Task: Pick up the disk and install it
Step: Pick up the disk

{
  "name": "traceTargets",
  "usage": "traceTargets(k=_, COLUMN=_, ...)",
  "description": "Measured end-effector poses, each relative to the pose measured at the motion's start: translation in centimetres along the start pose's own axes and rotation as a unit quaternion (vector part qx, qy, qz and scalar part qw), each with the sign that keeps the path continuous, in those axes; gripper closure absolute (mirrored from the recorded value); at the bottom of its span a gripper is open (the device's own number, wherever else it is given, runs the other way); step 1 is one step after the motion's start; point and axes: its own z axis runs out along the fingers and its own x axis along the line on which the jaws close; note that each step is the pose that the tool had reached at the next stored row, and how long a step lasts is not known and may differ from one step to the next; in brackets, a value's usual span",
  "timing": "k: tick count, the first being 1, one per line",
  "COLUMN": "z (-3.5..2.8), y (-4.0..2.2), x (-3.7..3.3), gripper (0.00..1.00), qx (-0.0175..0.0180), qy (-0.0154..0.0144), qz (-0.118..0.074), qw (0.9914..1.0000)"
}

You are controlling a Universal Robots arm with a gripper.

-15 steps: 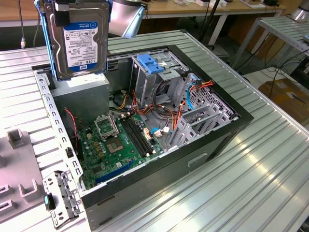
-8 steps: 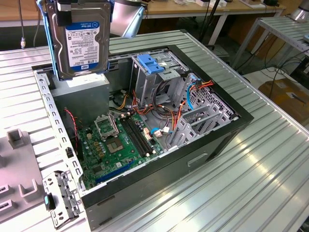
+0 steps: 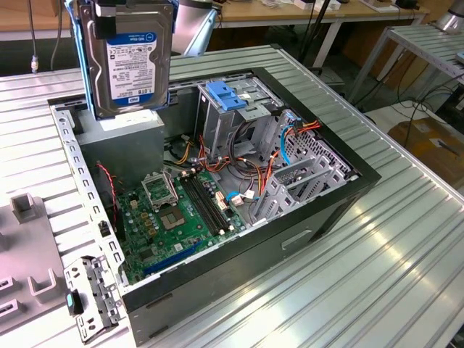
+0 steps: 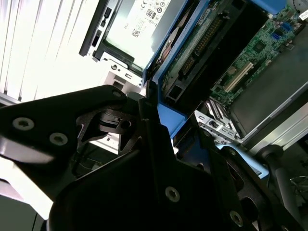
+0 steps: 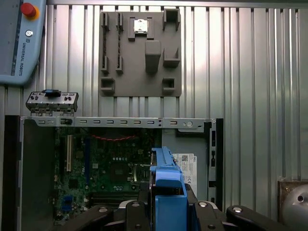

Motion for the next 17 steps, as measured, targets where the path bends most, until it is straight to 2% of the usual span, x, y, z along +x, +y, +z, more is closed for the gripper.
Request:
traceTargets(k=7, z=-0.01, y=-0.42, x=0.34, gripper=0.63, qx=0.0, qy=0.0, qz=0.0, qw=1.0)
traceTargets(k=17, z=-0.01, y=-0.52, x=0.44, gripper=0.63, qx=0.0, qy=0.0, qz=0.0, qw=1.0)
